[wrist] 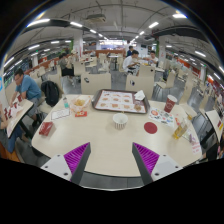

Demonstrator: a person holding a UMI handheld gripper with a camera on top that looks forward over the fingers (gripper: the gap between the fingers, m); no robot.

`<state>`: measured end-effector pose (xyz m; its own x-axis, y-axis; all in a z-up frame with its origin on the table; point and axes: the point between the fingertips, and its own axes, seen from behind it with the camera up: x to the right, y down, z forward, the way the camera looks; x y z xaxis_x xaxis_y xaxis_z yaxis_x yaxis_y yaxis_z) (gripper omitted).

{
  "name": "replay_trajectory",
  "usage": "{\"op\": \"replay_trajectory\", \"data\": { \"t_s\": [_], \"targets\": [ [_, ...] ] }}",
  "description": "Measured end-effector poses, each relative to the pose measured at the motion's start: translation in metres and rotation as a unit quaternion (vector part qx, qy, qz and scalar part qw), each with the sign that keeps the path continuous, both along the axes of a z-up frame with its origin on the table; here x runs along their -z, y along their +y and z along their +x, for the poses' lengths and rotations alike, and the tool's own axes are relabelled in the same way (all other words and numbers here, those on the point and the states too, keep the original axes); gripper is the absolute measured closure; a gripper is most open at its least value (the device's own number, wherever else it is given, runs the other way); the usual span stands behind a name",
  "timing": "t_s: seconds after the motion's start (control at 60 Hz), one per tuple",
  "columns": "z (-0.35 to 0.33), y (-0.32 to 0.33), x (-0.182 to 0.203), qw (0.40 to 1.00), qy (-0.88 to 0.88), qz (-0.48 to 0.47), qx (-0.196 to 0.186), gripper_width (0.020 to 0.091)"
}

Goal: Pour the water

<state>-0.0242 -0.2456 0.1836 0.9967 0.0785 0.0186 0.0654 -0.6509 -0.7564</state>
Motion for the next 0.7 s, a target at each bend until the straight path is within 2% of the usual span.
{"op": "replay_trajectory", "data": {
  "t_s": [0.283,0.7],
  "targets": [
    [0.095,0.012,0.017,0.999,-0.009,0.003,0.032,0.0249],
    [0.326,0.056,0.085,0.996,-0.038,0.042,0.067,0.0253]
  ]
}}
